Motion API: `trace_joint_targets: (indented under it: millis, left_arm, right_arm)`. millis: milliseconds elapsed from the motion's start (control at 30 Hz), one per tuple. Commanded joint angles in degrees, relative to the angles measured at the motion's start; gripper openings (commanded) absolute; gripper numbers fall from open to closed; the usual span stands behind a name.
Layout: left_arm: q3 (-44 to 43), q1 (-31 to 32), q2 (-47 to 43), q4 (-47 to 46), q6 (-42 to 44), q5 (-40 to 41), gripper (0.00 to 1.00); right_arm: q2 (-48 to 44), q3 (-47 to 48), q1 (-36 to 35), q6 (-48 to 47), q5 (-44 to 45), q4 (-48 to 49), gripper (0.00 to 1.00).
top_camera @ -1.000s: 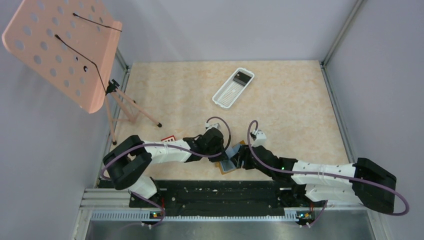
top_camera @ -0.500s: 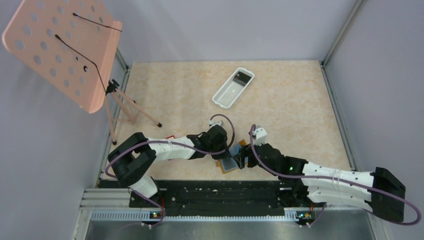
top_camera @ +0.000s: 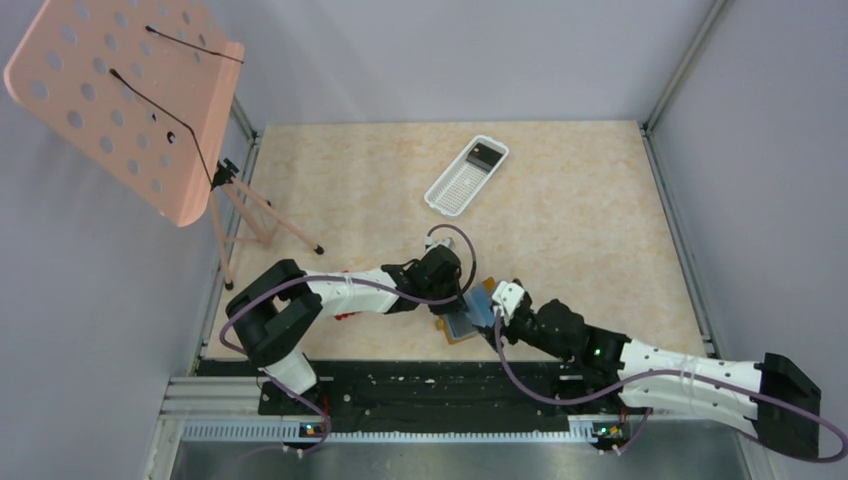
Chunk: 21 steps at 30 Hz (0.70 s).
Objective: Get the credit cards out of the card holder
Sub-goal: Open the card holder at the center of the board.
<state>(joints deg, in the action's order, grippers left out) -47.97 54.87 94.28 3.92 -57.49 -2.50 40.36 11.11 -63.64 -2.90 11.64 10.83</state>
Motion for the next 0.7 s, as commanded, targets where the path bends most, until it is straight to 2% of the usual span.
trace_joint_targets:
  millis: [0,133,300,467,667]
  left_arm:
    - [-3.0,0.1,1.4,-0.5,1.2,0.4,0.06]
    - [-4.4,-0.2,2.2,-0.3,1.5,-0.1,0.06]
    - [-5.4,-0.4,2.8,-0.4,1.6,-0.7,0.06]
    - [-6.8,-0.6,2.9,-0.1,2.3,-1.2,0.06]
    - [-7.9,-0.8,3.6,0.8,2.9,-1.4,0.06]
  right_arm:
    - [-1.7,1.4,-1.0,-18.5,-7.7,3.2,0.77]
    - [-0.1,2.8,-1.0,-24.3,-2.3,0.2,0.77]
    - [4.3,2.7,-1.6,-25.0,1.8,-1.9,0.77]
    - [5.5,2.3,-1.9,-26.9,1.9,-1.8,0.73]
    - [11.8,4.0,-2.4,-28.6,2.7,-3.0,0.71]
